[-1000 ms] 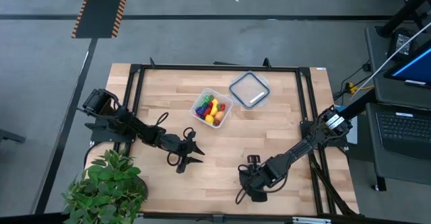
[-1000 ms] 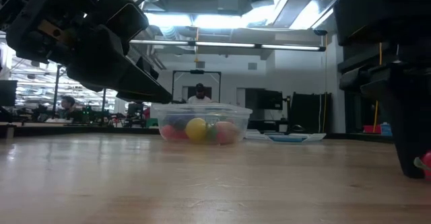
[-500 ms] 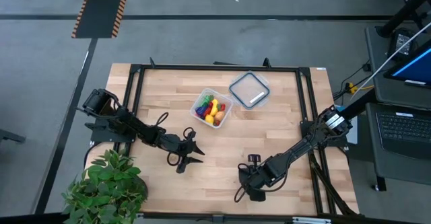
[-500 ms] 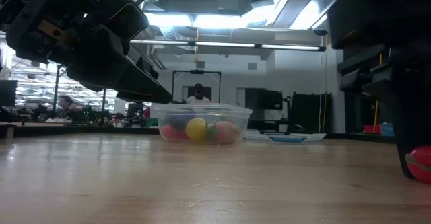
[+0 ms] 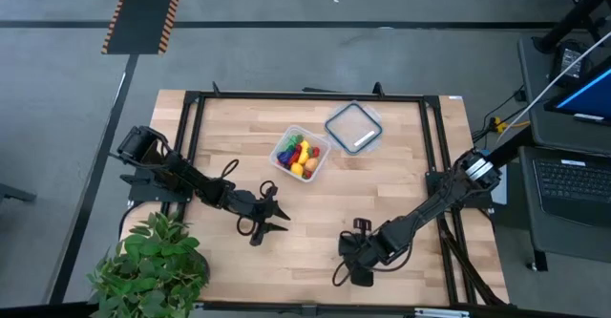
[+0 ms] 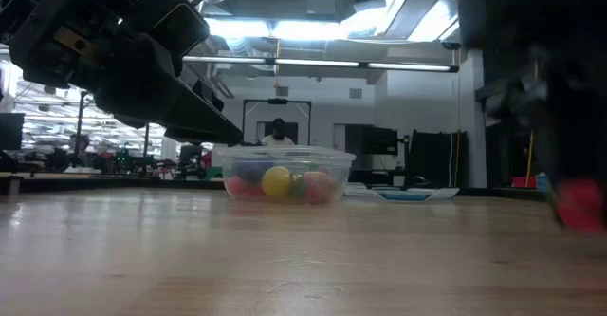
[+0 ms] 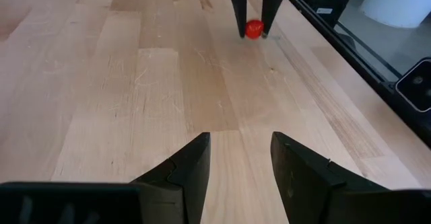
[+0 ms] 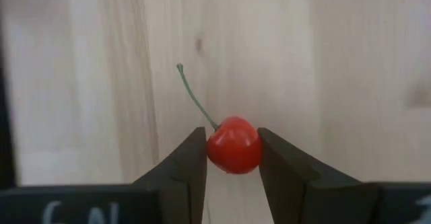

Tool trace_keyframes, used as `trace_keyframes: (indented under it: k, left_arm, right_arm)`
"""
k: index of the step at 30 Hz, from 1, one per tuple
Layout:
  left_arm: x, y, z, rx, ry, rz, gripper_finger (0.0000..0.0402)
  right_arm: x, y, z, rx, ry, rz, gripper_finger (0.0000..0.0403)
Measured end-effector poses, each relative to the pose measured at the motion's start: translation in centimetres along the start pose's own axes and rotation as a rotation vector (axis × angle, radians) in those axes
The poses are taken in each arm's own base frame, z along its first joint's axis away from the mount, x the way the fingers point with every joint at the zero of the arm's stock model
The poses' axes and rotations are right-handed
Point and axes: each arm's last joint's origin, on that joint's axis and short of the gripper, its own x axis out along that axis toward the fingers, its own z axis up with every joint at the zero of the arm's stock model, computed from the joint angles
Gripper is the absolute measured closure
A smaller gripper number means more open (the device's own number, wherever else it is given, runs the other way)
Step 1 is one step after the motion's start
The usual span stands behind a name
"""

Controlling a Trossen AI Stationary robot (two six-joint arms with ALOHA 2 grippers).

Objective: Pick and placing Produce into tupperware
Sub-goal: Put the red cherry into the transparent container

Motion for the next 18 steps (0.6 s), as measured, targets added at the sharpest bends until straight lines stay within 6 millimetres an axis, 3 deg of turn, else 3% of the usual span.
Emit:
trace_keyframes:
  k: [9, 18]
  left_arm:
    - [0.0, -0.1, 0.4, -0.004, -0.047, -0.010, 0.0253]
    - [0.0, -0.2, 0.9, -0.009, -0.097, -0.020, 0.0253]
  right_arm:
    - [-2.8, -0.4, 1.0, 0.043, -0.194, -0.096, 0.0289]
    - [-3.0, -0.1, 1.4, 0.066, -0.393, -0.210, 0.0289]
